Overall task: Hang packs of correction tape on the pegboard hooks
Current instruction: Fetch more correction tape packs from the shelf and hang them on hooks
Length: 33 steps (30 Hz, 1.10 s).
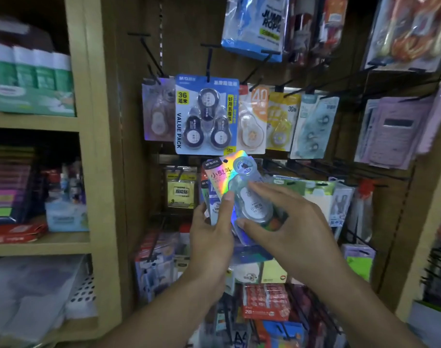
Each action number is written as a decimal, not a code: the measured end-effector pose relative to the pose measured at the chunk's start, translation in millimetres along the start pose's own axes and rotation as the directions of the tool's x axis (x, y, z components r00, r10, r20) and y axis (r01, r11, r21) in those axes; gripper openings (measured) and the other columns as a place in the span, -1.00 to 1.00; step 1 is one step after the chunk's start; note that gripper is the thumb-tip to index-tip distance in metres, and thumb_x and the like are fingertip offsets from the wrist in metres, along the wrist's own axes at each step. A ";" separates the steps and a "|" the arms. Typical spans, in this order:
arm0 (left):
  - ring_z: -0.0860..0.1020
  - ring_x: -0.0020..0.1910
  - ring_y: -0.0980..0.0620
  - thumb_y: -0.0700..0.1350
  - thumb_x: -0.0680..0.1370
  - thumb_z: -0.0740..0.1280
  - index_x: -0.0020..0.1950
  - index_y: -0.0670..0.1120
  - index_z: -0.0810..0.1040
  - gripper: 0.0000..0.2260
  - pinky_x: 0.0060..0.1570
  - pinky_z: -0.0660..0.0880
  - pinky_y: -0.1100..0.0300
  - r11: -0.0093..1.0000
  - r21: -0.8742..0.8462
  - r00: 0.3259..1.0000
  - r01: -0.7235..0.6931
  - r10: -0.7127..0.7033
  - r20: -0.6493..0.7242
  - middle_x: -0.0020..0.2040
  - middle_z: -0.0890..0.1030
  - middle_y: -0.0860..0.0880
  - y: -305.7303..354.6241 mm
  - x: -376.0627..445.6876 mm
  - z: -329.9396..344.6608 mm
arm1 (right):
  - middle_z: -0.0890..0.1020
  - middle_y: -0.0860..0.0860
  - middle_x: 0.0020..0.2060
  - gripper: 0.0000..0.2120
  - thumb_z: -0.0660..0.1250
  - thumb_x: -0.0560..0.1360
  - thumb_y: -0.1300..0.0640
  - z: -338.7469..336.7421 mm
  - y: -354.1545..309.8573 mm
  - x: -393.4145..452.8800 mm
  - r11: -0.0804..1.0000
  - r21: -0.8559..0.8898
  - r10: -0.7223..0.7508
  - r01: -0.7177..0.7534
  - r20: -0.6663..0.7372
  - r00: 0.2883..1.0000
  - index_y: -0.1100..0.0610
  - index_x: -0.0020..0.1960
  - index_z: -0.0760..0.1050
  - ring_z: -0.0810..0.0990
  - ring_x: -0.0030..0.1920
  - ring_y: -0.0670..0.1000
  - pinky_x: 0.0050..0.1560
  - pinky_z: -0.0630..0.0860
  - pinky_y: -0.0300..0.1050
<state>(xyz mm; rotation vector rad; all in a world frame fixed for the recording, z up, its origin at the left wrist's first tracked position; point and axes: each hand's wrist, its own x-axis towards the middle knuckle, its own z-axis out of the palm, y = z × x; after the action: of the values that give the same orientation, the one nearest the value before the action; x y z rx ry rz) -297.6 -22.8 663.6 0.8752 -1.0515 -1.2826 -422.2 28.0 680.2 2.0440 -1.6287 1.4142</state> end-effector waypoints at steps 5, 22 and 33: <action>0.69 0.01 0.08 0.26 0.33 0.46 0.22 0.08 0.55 -0.48 0.11 0.60 -0.01 0.999 -0.001 0.999 -0.043 0.043 0.003 0.03 0.71 0.09 10.4 1.8 -34.5 | 0.57 -0.30 0.24 -0.50 0.53 0.44 0.01 19.6 -19.7 23.8 0.998 0.033 -0.051 0.052 -0.028 0.998 -0.15 0.36 0.55 0.50 0.27 -0.26 0.31 0.46 -0.21; 0.72 -0.10 -0.04 0.21 0.32 0.50 0.18 0.02 0.60 -0.51 -0.08 0.64 -0.05 0.986 -0.153 0.980 -0.067 0.036 -0.195 -0.06 0.74 0.01 57.1 0.4 -121.6 | 0.51 0.04 0.36 -0.52 0.38 0.55 0.00 120.0 -88.6 171.2 0.959 -0.044 -0.281 0.282 -0.307 0.909 0.05 0.45 0.49 0.37 0.38 0.14 0.38 0.34 -0.13; 0.73 -0.17 -0.01 0.22 0.33 0.48 0.20 0.06 0.54 -0.50 -0.06 0.64 -0.12 0.972 -0.170 0.942 -0.161 0.100 -0.321 -0.10 0.74 0.05 68.9 -7.4 -134.9 | 0.44 0.10 0.31 -0.45 0.27 0.58 -0.08 119.8 -104.5 177.8 0.965 -0.173 -0.230 0.196 -0.206 0.951 -0.01 0.55 0.34 0.38 0.32 0.18 0.23 0.46 0.09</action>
<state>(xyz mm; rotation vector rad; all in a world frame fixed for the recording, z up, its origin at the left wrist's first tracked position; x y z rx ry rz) -147.9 -15.1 686.2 0.8111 -0.7100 -1.0729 -277.0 -126.1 790.0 1.8372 -1.3359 1.3458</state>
